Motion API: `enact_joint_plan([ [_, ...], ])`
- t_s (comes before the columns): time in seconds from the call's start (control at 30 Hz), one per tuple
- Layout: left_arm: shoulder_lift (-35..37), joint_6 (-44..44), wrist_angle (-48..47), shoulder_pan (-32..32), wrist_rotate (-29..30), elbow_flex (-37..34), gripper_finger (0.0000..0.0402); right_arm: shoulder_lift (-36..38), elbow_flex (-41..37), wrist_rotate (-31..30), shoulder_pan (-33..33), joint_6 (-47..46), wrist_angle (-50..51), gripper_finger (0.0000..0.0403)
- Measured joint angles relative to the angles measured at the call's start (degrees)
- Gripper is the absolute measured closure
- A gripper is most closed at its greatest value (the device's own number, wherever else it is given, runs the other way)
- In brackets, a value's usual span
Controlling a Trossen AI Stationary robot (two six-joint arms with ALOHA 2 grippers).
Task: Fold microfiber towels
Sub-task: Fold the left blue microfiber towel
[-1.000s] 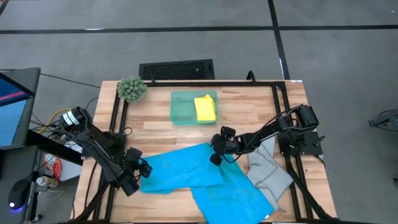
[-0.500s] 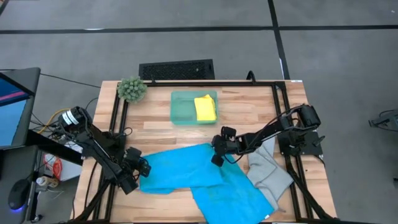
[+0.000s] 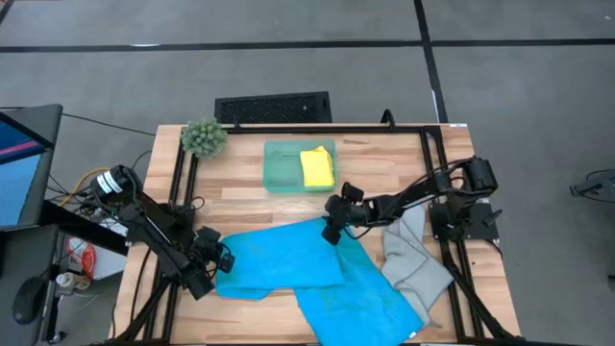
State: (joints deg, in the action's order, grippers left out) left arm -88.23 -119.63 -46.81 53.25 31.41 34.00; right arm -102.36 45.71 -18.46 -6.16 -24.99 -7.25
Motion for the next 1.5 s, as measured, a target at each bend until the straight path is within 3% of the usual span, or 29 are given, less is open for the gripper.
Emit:
enact_joint_plan([
  [0.17, 0.0, 0.0, 0.1, 0.0, 0.2, 0.0, 0.0395, -4.2, 0.2, 0.3, 0.5, -0.4, -2.7, 0.0200],
  [0.3, 0.0, 0.2, 0.1, 0.0, -0.2, 0.0, 0.0395, -4.6, 0.4, 0.1, 0.2, -1.3, -1.7, 0.0203],
  [0.4, 0.0, -0.6, 0.3, 0.0, -0.2, 0.1, 0.0399, -4.2, 0.3, -0.3, -0.2, -1.9, -1.1, 0.0248],
  [0.53, 0.0, -2.5, 1.8, 0.0, 0.4, 0.1, 0.0401, -3.8, 0.3, 0.5, -0.4, -1.8, -0.9, 0.0368],
  [0.57, 0.0, -3.0, 1.9, 0.0, 0.5, 0.4, 0.0401, -3.4, 0.3, 1.6, -0.5, -1.2, -0.7, 0.0383],
  [0.7, 0.0, -3.1, 1.4, 0.0, 2.1, 3.6, 0.0401, -1.0, 0.1, 2.9, -1.5, -0.7, 0.6, 0.0389],
  [0.87, 0.0, -1.0, -7.6, -0.4, 3.8, 10.2, 0.0401, 7.0, 0.2, 2.0, -3.0, 1.2, 1.7, 0.0394],
  [1.03, 0.0, -0.2, -21.2, -0.9, 7.5, 18.4, 0.0401, 16.7, 0.3, -1.9, -4.6, 3.3, 7.7, 0.0398],
  [1.23, 0.0, -5.2, -43.4, -1.8, 14.9, 28.2, 0.0401, 26.7, 0.3, -14.0, -5.7, 8.6, 16.7, 0.0399],
  [1.37, 3.3, 3.0, -42.8, -5.3, 23.3, 28.4, 0.0401, 31.5, 0.3, -18.4, -3.8, 16.3, 16.4, 0.0399],
  [1.5, 5.6, 9.1, -42.8, -11.6, 25.8, 28.4, 0.0401, 34.6, 0.3, -21.6, -1.0, 23.9, 14.0, 0.0398],
])
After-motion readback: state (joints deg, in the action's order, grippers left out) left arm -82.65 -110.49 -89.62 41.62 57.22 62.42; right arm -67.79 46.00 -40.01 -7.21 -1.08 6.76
